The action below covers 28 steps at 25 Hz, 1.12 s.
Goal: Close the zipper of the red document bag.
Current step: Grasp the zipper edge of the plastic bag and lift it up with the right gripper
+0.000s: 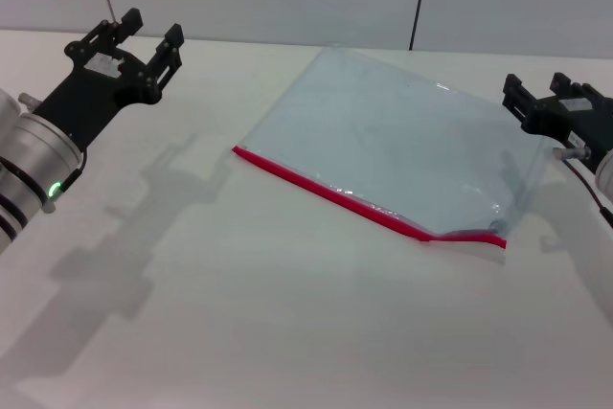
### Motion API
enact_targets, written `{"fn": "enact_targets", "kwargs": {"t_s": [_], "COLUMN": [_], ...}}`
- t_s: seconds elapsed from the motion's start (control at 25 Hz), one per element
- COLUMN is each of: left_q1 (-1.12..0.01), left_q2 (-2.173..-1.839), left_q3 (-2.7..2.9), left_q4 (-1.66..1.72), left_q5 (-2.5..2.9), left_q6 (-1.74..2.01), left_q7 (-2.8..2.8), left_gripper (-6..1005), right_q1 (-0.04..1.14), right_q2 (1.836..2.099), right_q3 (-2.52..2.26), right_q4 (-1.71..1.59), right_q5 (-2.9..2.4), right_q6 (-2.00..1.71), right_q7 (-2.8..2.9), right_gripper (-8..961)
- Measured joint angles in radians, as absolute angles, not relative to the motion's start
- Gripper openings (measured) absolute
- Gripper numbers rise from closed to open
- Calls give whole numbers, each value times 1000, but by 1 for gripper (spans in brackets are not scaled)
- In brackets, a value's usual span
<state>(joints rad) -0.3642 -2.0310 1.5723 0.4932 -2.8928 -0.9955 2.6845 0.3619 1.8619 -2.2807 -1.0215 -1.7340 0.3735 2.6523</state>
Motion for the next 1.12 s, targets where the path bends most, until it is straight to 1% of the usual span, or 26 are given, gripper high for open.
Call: {"fn": "enact_targets", "kwargs": {"t_s": [1.12], "left_q1": [-375], "left_q2": [-2031], "left_q3": [1575], "left_q4": [492], "left_q5": [-2893], "left_q6": [-972], "left_q7": [2676], "left_gripper": [559], "right_q1": [361], "right_q2": [1865], "right_q3": [-2279], "right_q4": [-1023], "right_q5": [-1751], "right_q6": [380], "right_q7": [2651], "right_gripper": [650]}}
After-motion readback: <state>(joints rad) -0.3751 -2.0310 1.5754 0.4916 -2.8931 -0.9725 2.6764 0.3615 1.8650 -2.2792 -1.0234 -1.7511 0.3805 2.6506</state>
